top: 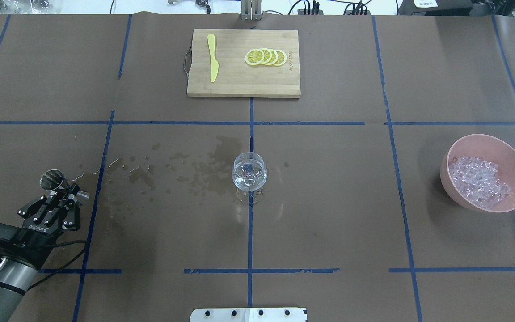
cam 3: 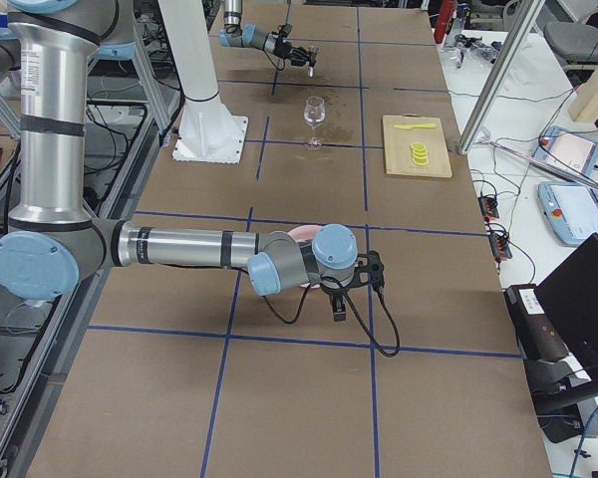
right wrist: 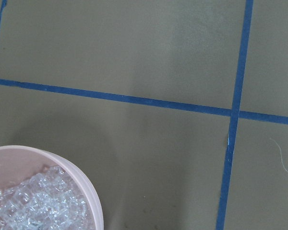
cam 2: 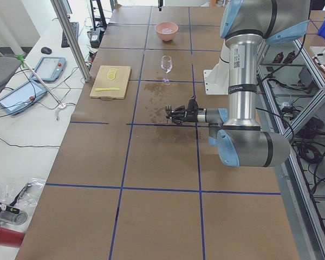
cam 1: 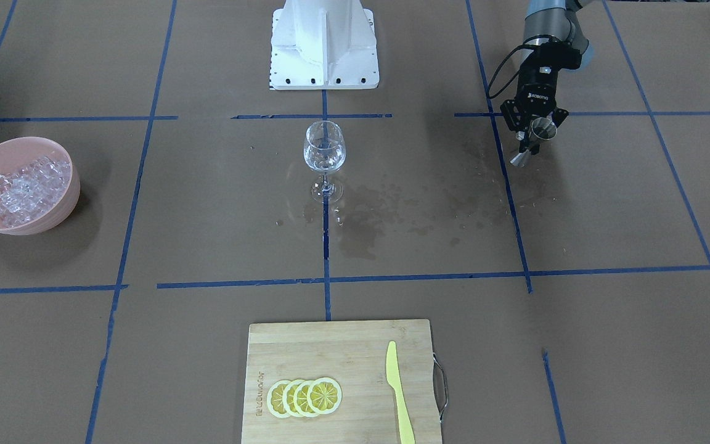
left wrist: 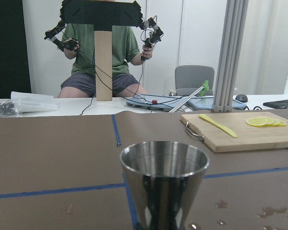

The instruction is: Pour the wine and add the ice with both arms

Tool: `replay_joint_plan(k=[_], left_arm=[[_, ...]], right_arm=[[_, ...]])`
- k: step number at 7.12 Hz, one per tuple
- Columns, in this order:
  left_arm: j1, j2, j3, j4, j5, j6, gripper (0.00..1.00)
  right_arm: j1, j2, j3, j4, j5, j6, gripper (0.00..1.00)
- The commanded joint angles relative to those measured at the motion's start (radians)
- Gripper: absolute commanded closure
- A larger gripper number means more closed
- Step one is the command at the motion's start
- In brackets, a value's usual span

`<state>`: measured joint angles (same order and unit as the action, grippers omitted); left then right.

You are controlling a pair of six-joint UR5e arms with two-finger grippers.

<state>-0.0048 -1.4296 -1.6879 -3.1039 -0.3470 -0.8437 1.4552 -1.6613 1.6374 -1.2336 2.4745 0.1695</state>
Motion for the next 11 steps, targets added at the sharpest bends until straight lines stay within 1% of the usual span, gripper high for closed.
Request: replay_joint_plan(k=[1,2,3,5,6,7,8,9,10,11], left_arm=[[-0.009,-0.082,-0.102,-0.021,-0.004,0.228,1.0],[-0.009,-0.154,-0.101,-0.012,-0.004,0.232,1.0],[-0.012,-0.184,-0.102,-0.001,-0.004,0.244,1.0],[-0.017,-0.341,-0.085,-0.001,0.005,0.519,1.0],[-0.029,-0.359,-0.084,0.002,0.005,0.587,1.0],[-0.032,-0.367,-0.085,0.045,0.005,0.641,1.0],[-0.043,-0.415,-0.084,0.112,0.005,0.644,1.0],[-0.046,-0.436,-0.084,0.144,0.003,0.646,1.0],[-0.053,-0.449,-0.082,0.21,-0.006,0.646,1.0],[-0.067,-0.522,-0.081,0.325,-0.026,0.644,1.0]], right_arm=[[-0.006,0.003,-0.001,0.0,0.001,0.001,0.0],[-0.009,0.003,-0.002,0.0,0.0,0.001,0.0],[-0.01,0.009,-0.007,0.0,0.0,0.001,0.0],[-0.013,0.017,-0.005,0.0,0.0,0.002,0.0],[-0.013,0.018,-0.005,0.0,0.0,0.002,0.0],[-0.013,0.023,-0.007,-0.001,-0.002,0.002,0.0],[-0.013,0.023,-0.007,-0.001,-0.002,0.002,0.0],[-0.013,0.023,-0.005,-0.001,0.0,0.002,0.0],[-0.013,0.023,-0.004,0.0,0.0,0.002,0.0],[-0.013,0.023,-0.007,-0.001,-0.002,0.002,0.0]])
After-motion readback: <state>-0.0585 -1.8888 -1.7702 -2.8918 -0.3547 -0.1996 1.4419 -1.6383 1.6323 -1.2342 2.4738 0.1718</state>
